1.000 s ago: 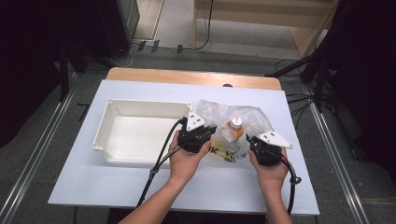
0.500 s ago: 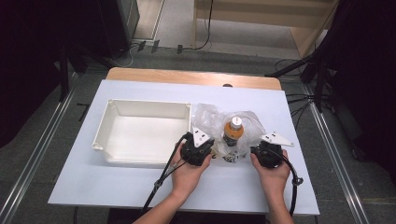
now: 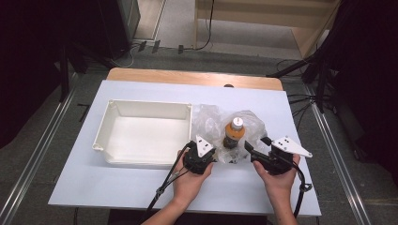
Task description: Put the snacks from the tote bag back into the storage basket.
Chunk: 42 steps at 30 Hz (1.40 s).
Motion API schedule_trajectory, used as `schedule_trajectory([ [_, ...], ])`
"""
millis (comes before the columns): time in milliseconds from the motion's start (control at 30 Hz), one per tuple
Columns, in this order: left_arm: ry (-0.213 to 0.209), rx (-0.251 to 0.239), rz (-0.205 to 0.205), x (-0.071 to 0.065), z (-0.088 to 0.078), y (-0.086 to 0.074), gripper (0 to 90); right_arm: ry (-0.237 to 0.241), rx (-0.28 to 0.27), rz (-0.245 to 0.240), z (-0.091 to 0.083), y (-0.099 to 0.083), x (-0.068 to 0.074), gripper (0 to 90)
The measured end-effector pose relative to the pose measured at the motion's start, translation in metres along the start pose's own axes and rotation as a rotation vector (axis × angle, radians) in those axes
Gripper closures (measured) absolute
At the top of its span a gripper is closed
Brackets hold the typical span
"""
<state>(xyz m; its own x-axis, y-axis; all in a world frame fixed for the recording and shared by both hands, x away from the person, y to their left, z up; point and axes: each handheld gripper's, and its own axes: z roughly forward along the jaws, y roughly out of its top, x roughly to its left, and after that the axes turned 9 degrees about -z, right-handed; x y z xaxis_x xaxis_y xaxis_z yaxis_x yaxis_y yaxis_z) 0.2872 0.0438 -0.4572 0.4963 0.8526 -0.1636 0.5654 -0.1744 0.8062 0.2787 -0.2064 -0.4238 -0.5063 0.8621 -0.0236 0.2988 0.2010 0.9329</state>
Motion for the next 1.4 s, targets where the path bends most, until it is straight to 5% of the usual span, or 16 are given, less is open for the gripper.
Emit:
schedule_trajectory([
  [133, -0.013, 0.005, -0.009, 0.001, 0.001, -0.004, 89.9, -0.015, -0.086, -0.010, -0.015, 0.015, 0.002, 28.5],
  [400, -0.031, -0.012, -0.023, 0.002, 0.001, -0.014, 89.5, -0.059, -0.136, -0.015, -0.026, 0.030, 0.002, 29.6],
  [500, -0.031, -0.009, -0.024, 0.001, 0.000, -0.015, 89.6, -0.070, -0.138, -0.005, -0.024, 0.036, 0.000, 36.5],
  [567, -0.029, -0.010, -0.025, 0.001, 0.000, -0.016, 89.5, -0.021, -0.145, 0.018, -0.017, 0.038, -0.004, 48.5],
  [667, -0.026, 0.005, -0.017, 0.000, -0.001, -0.018, 89.2, -0.012, -0.082, -0.022, -0.002, 0.039, -0.004, 73.6],
  [767, -0.026, 0.005, -0.021, 0.000, -0.003, -0.020, 89.3, -0.035, -0.044, -0.028, 0.007, 0.036, -0.004, 87.3],
  [1000, -0.031, 0.015, -0.037, 0.003, -0.009, -0.023, 89.5, -0.049, 0.032, -0.014, 0.025, 0.019, -0.011, 90.0],
  [1333, -0.014, 0.072, -0.036, 0.010, -0.019, -0.030, 90.0, -0.009, 0.300, 0.002, 0.063, -0.018, -0.018, 90.0],
  [1400, -0.009, 0.075, -0.043, 0.011, -0.019, -0.031, 90.0, -0.004, 0.315, 0.005, 0.065, -0.020, -0.019, 90.0],
])
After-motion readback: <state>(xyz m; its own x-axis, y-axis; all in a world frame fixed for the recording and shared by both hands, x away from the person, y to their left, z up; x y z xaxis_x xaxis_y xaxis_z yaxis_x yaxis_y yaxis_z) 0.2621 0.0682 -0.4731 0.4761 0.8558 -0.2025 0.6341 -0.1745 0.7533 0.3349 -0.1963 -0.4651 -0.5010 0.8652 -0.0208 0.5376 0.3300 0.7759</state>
